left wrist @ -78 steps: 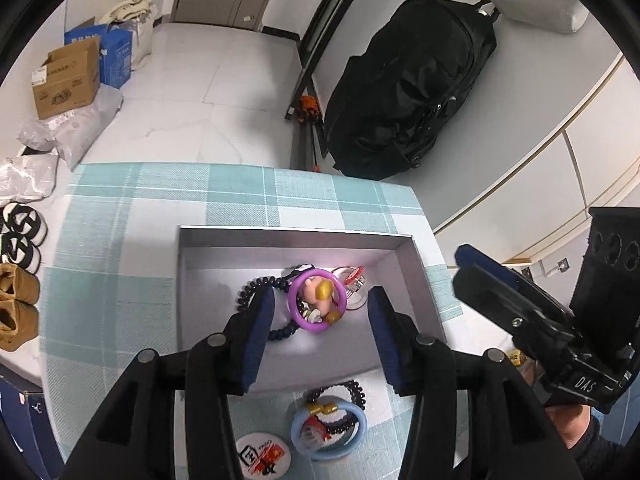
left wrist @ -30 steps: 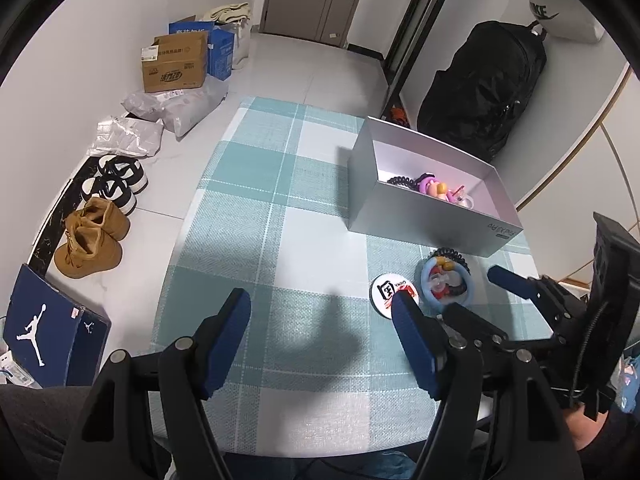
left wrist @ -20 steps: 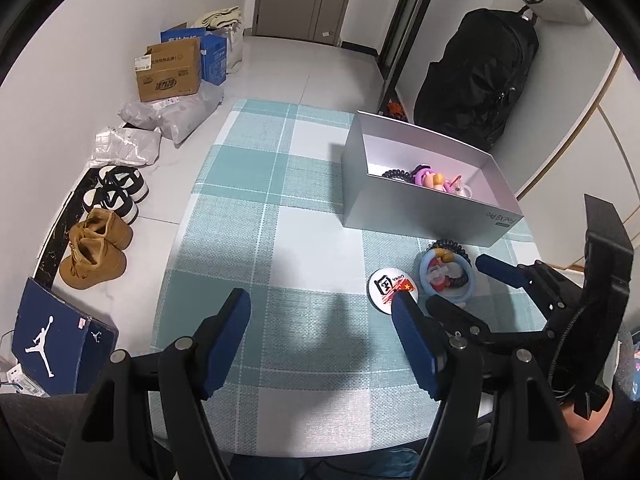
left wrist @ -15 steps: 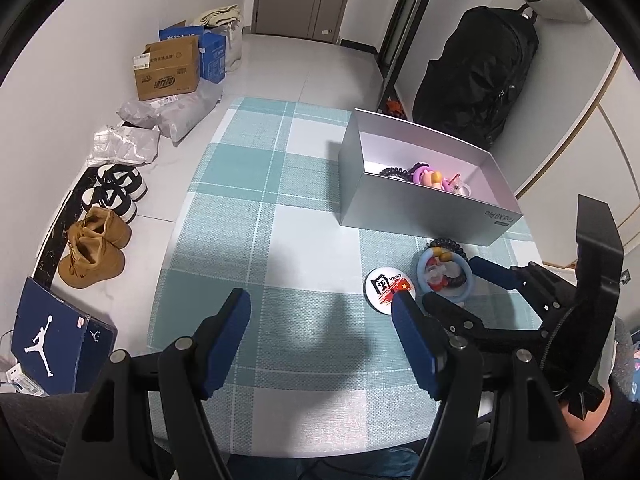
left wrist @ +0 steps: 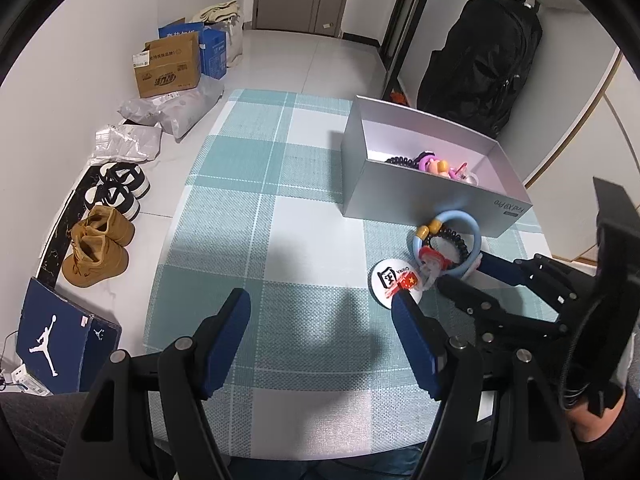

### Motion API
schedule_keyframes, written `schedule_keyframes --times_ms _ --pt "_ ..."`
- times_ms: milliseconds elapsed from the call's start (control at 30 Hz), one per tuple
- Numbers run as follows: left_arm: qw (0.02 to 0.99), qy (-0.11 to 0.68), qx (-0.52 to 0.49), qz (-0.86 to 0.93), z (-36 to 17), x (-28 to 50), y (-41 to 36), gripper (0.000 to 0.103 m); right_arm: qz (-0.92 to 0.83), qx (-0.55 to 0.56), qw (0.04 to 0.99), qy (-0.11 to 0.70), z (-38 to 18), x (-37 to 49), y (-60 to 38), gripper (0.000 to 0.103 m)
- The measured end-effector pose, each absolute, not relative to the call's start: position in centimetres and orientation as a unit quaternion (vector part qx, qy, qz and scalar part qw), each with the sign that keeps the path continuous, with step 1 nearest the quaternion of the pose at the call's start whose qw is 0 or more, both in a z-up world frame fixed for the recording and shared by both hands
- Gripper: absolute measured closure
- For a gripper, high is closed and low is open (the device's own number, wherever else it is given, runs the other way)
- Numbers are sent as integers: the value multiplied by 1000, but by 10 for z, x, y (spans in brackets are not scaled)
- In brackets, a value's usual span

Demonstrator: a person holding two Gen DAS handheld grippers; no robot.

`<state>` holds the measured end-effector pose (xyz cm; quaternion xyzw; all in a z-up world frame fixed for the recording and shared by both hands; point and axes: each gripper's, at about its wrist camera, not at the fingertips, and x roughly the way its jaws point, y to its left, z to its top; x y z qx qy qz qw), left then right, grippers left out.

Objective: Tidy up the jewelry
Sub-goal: 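Lift the blue ring with the right gripper while the left gripper grasps the white badge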

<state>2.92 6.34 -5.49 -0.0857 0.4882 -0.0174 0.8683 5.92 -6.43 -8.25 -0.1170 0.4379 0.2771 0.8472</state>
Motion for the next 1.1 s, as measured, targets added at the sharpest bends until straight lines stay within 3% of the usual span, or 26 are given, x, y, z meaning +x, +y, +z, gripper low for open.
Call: schedule_keyframes --times_ms 100,233,533,633,900,967,1100 --pt "867 491 -80 -15 -57 31 61 34 281 -114 846 439 -81 60 -65 63" --pt "865 496 -74 -13 -59 32 56 34 293 -104 840 444 -77 56 -71 77" --pt "860 507 -65 -10 -66 38 46 34 290 -13 829 479 -78 72 -105 74" --pt "859 508 -60 -11 -67 38 43 34 295 11 834 466 -72 78 -109 64" --pt "851 521 -59 -5 -74 41 47 34 287 5 828 482 -84 101 -92 66" --pt "851 522 -63 -3 -74 43 47 34 282 -1 829 483 -85 100 -92 84" --pt "852 520 -65 -8 -73 49 45 34 280 3 833 477 -81 99 -98 96"
